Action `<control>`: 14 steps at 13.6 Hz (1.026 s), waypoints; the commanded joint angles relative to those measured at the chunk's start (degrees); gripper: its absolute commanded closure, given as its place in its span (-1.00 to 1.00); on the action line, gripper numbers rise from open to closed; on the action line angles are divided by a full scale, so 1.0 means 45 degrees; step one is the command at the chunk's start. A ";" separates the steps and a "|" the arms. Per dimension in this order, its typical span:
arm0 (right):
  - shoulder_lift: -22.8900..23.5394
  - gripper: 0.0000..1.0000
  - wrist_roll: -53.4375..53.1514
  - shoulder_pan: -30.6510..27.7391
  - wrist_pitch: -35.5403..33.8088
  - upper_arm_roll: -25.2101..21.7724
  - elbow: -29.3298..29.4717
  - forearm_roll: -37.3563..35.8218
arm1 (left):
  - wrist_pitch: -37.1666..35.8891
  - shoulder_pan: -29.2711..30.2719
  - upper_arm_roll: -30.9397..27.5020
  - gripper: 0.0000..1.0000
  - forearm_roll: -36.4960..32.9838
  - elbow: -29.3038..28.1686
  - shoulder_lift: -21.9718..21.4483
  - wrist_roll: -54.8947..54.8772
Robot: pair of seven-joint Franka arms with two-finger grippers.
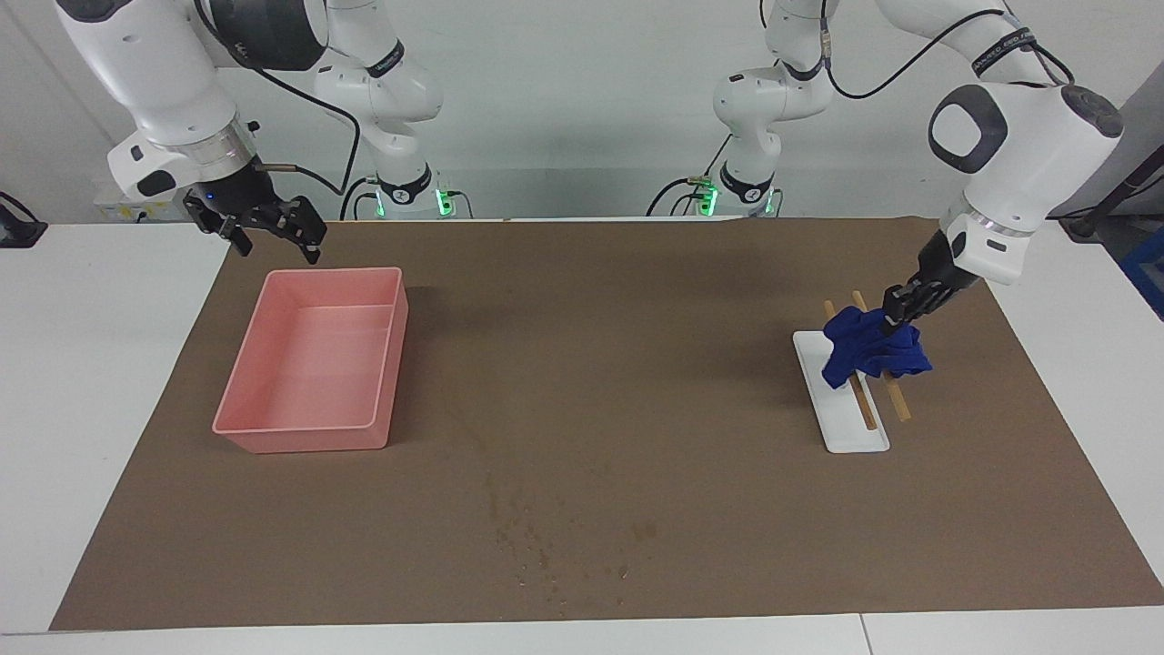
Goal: Wipe water with towel using both arms
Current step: 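Grasp the blue towel with the left gripper and lift it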
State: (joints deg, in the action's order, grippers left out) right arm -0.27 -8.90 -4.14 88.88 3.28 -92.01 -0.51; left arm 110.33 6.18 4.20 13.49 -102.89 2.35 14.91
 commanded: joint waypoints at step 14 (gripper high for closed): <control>-0.0252 -1.00 0.0219 -0.0155 0.0131 0.0131 -0.0296 -0.0044 | -0.0357 -0.0455 0.3403 1.00 0.4791 0.0872 -0.1148 1.4710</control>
State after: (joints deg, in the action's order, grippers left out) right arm -0.27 -8.90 -4.14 88.88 3.28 -92.01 -0.51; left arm 109.44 4.04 19.96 31.33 -98.93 -1.78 77.65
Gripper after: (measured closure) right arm 0.000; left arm 0.863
